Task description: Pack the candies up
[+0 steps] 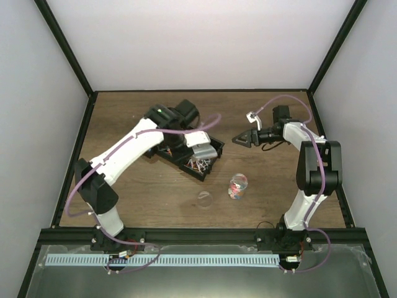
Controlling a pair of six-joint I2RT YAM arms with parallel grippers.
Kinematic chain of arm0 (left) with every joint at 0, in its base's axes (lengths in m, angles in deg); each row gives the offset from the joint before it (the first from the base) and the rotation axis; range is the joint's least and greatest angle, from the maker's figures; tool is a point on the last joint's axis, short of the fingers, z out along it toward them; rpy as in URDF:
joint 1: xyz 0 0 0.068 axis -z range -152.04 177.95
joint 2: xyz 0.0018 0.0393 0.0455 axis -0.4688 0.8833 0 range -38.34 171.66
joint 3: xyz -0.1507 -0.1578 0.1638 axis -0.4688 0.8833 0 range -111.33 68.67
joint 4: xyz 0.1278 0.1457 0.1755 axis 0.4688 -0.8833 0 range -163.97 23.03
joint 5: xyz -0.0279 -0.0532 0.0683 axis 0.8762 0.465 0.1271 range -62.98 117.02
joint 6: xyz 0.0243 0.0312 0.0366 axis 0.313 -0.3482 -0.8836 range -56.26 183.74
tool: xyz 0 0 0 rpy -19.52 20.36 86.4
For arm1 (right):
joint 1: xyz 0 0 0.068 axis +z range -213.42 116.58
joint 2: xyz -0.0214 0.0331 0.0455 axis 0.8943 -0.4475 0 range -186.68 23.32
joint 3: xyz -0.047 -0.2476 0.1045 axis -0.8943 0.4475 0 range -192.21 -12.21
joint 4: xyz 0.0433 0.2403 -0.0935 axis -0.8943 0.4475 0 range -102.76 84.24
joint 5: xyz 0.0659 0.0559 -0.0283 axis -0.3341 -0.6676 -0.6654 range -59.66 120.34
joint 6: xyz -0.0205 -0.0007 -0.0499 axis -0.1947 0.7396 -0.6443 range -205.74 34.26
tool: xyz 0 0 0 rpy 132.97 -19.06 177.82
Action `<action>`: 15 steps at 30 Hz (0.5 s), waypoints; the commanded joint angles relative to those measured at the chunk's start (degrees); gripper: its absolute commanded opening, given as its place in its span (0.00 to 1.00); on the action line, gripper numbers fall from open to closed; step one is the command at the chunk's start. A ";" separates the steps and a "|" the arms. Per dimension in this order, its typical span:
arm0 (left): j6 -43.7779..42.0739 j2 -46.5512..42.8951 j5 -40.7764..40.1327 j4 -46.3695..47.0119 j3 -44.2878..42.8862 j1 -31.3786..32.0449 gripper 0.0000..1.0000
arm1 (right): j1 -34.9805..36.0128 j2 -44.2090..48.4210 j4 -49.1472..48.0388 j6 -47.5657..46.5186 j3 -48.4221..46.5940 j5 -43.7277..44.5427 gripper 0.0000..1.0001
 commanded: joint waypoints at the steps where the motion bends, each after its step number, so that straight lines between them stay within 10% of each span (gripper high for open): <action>1: 7.33 -0.55 2.71 -1.68 0.43 -5.94 0.04 | 0.45 -1.81 -2.70 3.54 -4.22 -0.43 0.88; 15: 11.92 3.98 -3.89 -1.82 8.76 -6.12 0.04 | 6.25 -6.60 -4.79 9.32 -12.48 8.98 0.83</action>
